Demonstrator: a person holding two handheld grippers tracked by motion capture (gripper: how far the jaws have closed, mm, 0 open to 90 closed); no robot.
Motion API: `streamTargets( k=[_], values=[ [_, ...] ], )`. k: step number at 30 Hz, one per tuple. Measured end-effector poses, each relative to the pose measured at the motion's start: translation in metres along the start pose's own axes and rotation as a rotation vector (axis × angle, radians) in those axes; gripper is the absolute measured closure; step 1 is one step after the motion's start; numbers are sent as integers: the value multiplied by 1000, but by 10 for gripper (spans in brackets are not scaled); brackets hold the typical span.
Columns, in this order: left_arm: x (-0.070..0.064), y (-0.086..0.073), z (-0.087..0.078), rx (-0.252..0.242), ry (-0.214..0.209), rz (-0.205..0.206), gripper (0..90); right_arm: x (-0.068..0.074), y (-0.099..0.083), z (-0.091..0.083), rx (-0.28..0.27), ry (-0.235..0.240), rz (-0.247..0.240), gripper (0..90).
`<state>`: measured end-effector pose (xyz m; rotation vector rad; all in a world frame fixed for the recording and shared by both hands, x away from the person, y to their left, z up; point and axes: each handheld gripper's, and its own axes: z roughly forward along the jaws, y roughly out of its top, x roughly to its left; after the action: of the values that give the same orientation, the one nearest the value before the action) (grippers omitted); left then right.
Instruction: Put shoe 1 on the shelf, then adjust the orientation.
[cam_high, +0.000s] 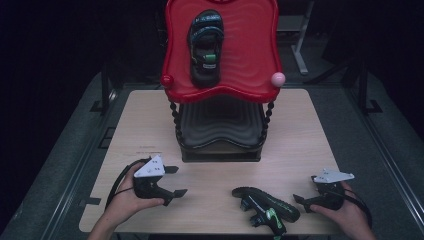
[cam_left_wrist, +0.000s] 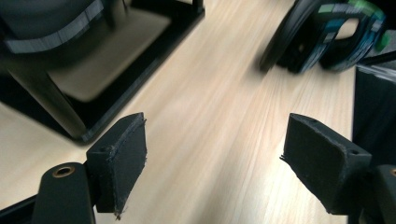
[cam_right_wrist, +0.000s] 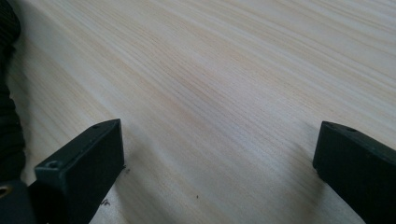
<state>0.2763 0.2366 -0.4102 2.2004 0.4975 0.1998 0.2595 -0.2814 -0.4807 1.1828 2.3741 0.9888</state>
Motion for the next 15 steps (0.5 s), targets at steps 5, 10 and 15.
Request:
streamTargets(
  k=[5, 10, 15],
  values=[
    [3, -25, 15, 55, 9, -46, 200, 0, 1, -2, -1, -3, 6, 83],
    [11, -43, 20, 91, 26, -109, 198, -1, 5, -10, 11, 4, 10, 284],
    [15, -50, 24, 141, 70, -100, 180, 7, 18, -26, -57, 86, 25, 449]
  ],
)
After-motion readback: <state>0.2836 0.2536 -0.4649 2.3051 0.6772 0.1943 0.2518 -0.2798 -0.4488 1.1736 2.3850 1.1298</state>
